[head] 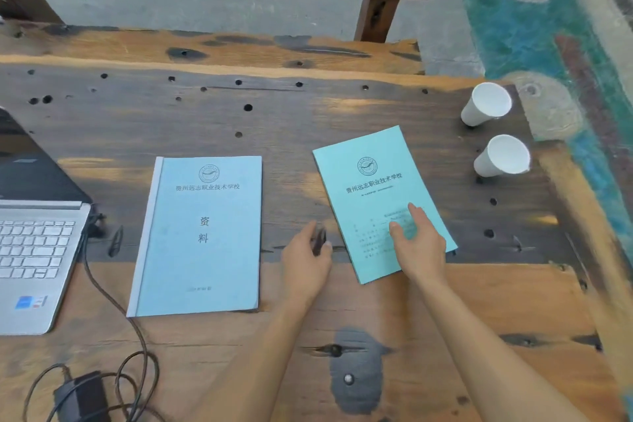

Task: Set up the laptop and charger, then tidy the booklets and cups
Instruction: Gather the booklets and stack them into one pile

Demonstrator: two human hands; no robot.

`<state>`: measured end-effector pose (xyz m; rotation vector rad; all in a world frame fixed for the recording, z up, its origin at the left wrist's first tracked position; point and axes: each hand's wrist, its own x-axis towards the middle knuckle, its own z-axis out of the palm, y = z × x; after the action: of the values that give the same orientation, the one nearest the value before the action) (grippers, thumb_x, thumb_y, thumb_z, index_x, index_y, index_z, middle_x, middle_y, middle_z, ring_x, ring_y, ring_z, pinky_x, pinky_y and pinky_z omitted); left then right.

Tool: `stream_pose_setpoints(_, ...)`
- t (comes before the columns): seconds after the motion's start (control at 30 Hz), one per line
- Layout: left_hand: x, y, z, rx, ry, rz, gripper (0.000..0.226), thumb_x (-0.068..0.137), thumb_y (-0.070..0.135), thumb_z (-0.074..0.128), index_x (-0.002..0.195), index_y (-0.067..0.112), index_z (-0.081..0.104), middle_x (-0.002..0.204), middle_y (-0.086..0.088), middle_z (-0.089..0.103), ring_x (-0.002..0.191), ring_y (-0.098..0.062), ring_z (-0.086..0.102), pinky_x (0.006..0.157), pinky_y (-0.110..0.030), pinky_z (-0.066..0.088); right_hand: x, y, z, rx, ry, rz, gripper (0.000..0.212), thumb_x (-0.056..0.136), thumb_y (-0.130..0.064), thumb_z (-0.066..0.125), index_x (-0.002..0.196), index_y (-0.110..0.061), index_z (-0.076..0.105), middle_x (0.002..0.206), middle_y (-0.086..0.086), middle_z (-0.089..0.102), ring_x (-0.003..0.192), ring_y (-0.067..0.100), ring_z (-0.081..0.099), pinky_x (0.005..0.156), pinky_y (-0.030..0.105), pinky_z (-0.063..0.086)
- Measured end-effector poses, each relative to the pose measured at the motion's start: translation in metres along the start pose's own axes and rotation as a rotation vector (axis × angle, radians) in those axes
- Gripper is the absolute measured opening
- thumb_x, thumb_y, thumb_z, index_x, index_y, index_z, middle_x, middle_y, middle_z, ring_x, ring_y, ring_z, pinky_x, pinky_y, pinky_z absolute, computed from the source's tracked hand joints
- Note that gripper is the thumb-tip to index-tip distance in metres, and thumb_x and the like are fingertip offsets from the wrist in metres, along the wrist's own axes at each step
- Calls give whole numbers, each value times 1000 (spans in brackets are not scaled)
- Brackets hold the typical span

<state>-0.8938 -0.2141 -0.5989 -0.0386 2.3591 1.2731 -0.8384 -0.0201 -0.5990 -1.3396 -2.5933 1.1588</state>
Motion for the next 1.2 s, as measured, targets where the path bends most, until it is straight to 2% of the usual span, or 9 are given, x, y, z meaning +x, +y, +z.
stream_pose_setpoints(0.13, 8, 16, 33, -36, -41, -88, 47, 91, 18, 66, 137, 20, 59, 104, 5, 70, 81, -3, 65, 69, -11, 40, 15, 21, -18, -52, -15, -10, 63, 98, -31, 61, 154, -15, 39, 159, 2, 41, 145, 25, 39, 117, 41, 31)
stream_pose_setpoints(0.27, 12, 24, 47, -7, 25, -117, 31, 89, 17, 63, 117, 29, 68, 81, 17, 69, 77, -1, 65, 60, -3, 35, 20, 33, -26, -81, -59, -47, 65, 98, -31, 61, 156, -13, 35, 162, 3, 37, 146, 27, 38, 119, 45, 31)
stream_pose_setpoints(0.33, 13, 29, 51, -37, 59, -165, 30, 89, 18, 64, 117, 27, 68, 78, 19, 67, 76, 6, 60, 65, -13, 40, 22, 37, -25, -82, -76, -46, 68, 99, -30, 61, 157, -12, 32, 166, 5, 29, 152, 26, 30, 122, 44, 26)
stream_pose_setpoints(0.5, 17, 42, 65, -367, 32, -356, 23, 90, 12, 67, 113, 13, 67, 104, -3, 75, 99, -23, 72, 93, -49, 56, 24, 42, -21, -105, -104, -43, 72, 98, -34, 61, 159, -13, 28, 169, 6, 20, 156, 23, 18, 124, 42, 19)
stream_pose_setpoints(0.67, 12, 57, 82, -778, -7, -401, 17, 100, 11, 57, 114, 19, 59, 113, -3, 75, 102, -24, 74, 92, -52, 58, 27, 46, -22, -86, -97, -29, 70, 99, -35, 60, 159, -13, 30, 169, 6, 21, 156, 23, 18, 123, 40, 19)
stream_pose_setpoints(0.9, 2, 64, 97, -826, -24, -256, 70, 87, -21, 49, 134, 31, 47, 124, 0, 70, 107, -22, 71, 87, -45, 61, 26, 48, -28, -44, -153, -32, 70, 103, -41, 50, 162, -16, 22, 170, 2, 15, 157, 23, 12, 123, 36, 15)
stream_pose_setpoints(1.0, 6, 67, 88, -794, -69, -180, 75, 87, -20, 50, 135, 39, 47, 122, 4, 71, 106, -20, 72, 76, -35, 62, 26, 48, -34, -22, -162, -38, 61, 104, -45, 46, 158, -19, 31, 167, -2, 29, 154, 21, 24, 122, 38, 25)
stream_pose_setpoints(1.1, 15, 74, 72, -754, -152, -110, 79, 87, -18, 52, 138, 42, 46, 123, 4, 72, 105, -21, 73, 73, -36, 62, 24, 43, -35, 38, -129, -21, 38, 102, -47, 48, 136, -31, 50, 140, -11, 60, 128, 25, 55, 95, 36, 42)
stream_pose_setpoints(1.2, 24, 75, 43, -700, -212, -72, 77, 86, -18, 53, 136, 40, 49, 121, -1, 73, 102, -24, 74, 71, -37, 62, 20, 34, -32, 129, -90, -35, 20, 100, -46, 50, 111, -31, 57, 113, -21, 71, 106, 15, 64, 82, 32, 45)
